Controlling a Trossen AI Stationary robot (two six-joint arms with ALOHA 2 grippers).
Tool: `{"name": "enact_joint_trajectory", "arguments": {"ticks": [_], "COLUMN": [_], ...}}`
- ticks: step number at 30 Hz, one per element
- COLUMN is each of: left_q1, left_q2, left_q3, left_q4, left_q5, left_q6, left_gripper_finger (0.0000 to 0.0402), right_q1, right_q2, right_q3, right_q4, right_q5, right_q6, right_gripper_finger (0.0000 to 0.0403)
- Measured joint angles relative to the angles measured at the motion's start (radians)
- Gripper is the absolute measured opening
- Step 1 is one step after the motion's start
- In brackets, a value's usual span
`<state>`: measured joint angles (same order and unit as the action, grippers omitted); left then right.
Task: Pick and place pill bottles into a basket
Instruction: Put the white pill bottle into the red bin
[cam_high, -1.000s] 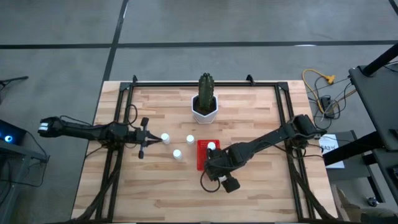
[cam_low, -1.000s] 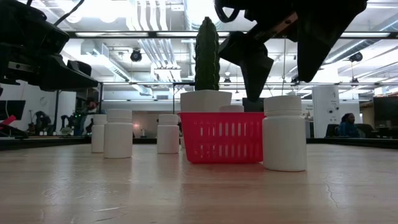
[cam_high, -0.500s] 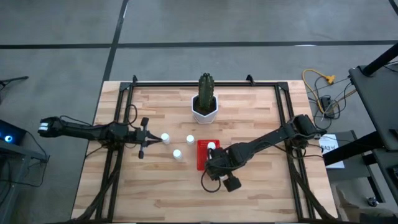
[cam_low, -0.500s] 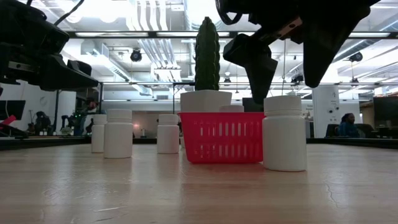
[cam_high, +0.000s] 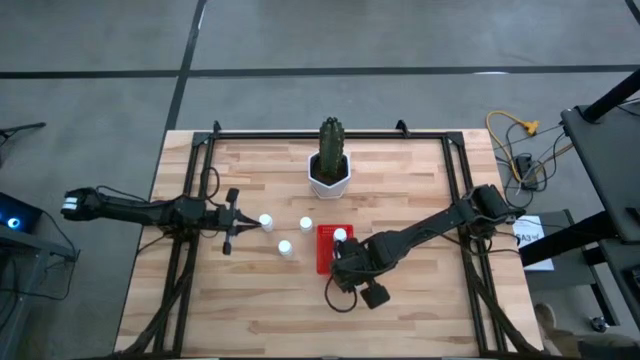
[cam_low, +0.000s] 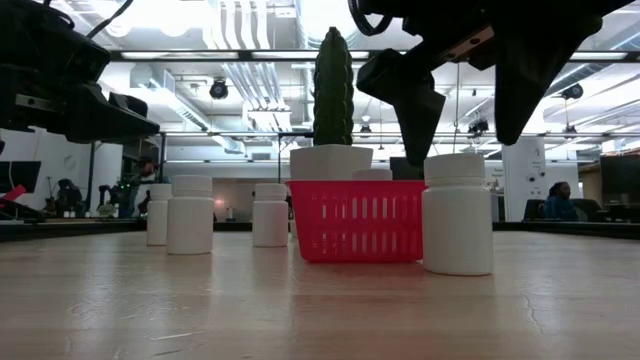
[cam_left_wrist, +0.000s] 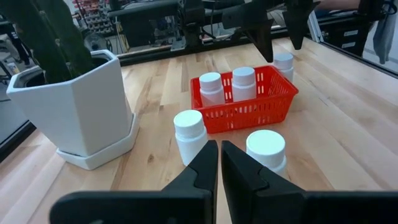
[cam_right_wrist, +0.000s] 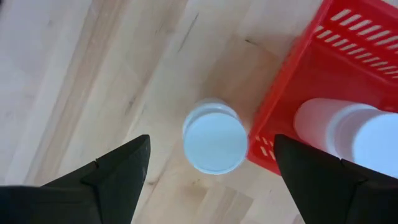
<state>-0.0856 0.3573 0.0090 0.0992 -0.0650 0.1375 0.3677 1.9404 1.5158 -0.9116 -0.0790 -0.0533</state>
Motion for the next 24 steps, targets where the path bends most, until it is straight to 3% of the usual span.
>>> {"name": "enact_joint_trajectory", "arguments": {"ticks": [10, 24], "left_q1": [0.0, 0.0], "left_q2": [0.001, 0.002], "left_q3": [0.0, 0.0], "left_q4": [-0.002, -0.002], "left_q5": [0.0, 0.0], "left_q6": [-0.001, 0.0], "left_gripper_finger": [0.0003, 0.0003], "right_q1": [0.02, 0.031], "right_q2": [0.0, 0.0], "right_q3": [0.0, -0.019], "right_q4": [-0.002, -0.002], "right_q5": [0.061, 0.067], "right_q6": [-0.053, -0.035], "right_gripper_finger": [0.0329, 0.0329]}}
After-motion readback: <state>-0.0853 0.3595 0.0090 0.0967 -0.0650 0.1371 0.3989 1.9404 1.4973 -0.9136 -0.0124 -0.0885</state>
